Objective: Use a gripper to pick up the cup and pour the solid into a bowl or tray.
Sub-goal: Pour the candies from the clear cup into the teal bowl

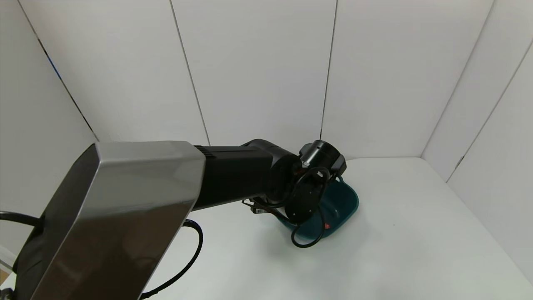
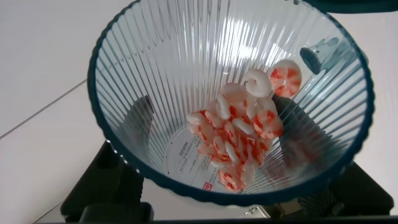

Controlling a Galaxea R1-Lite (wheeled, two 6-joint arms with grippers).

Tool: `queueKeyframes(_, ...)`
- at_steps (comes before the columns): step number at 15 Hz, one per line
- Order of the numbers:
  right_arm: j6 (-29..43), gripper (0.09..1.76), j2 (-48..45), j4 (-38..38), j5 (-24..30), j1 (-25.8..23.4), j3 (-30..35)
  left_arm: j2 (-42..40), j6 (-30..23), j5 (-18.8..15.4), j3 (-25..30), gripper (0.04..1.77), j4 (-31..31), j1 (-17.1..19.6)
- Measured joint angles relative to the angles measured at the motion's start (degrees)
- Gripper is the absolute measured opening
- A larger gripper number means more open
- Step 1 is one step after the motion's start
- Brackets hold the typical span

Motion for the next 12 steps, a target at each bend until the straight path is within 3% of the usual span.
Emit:
queueKeyframes(6,0.02,1.71,0.00,0.02,0.01,0.00,0.00,0.99,0.61,3.80,-0.34,1.31,-0.41,-1.55)
queueKeyframes(12,0.02,1.71,0.00,0.02,0.00,0.02,0.00,1.43,1.85,4.68,-0.34,1.31,-0.59,-2.10)
